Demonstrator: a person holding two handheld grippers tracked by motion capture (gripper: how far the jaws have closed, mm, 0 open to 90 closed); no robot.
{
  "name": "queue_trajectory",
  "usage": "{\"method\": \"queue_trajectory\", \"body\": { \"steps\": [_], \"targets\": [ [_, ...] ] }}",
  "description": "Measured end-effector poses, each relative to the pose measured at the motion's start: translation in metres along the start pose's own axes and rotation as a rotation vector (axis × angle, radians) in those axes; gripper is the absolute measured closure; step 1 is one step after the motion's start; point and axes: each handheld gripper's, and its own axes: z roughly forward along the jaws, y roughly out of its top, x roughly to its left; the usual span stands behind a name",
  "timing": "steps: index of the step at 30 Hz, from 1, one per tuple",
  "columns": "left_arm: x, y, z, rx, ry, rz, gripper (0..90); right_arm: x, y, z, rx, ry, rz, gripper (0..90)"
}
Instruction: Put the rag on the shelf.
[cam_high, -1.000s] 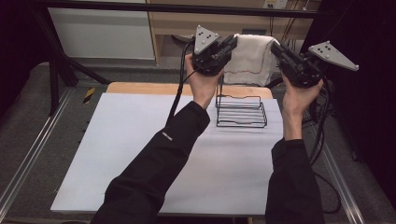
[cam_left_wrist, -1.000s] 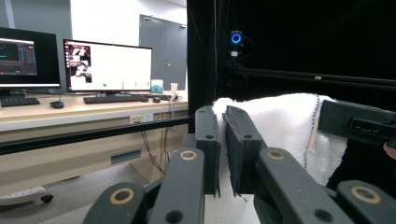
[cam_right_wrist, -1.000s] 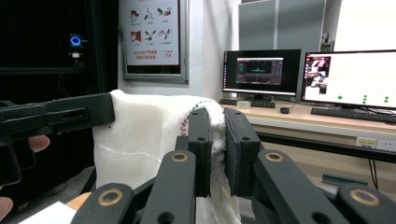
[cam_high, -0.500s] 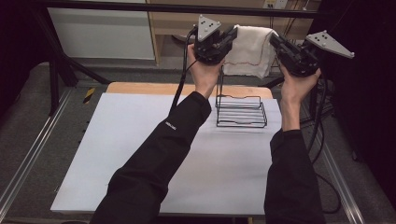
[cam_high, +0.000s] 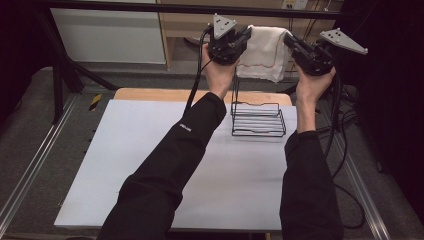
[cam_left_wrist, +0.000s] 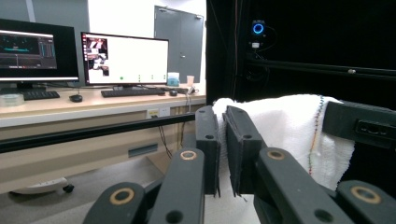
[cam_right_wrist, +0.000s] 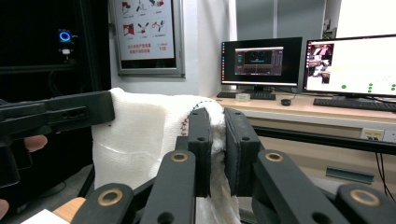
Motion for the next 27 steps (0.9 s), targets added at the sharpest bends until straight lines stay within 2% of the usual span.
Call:
{"method": "queue_trajectory", "body": {
  "steps": [3,6,14,27],
  "targets": [
    [0.001,-0.002,0.004,0.01,0.007,0.013,83.8,-0.003,-0.001,0.005,0.01,-0.004,0.002,82.1],
    [0.004,-0.005,0.006,0.016,-0.002,-0.005,83.8,-0.004,-0.003,0.008,0.017,-0.003,-0.001,82.1],
    [0.002,-0.017,0.011,0.041,-0.012,0.002,83.7,-0.011,-0.013,0.008,0.047,-0.012,0.006,82.1],
    [-0.012,-0.04,0.007,0.074,-0.058,0.013,83.7,-0.021,-0.032,-0.012,0.082,-0.022,0.013,81.8]
  ]
}}
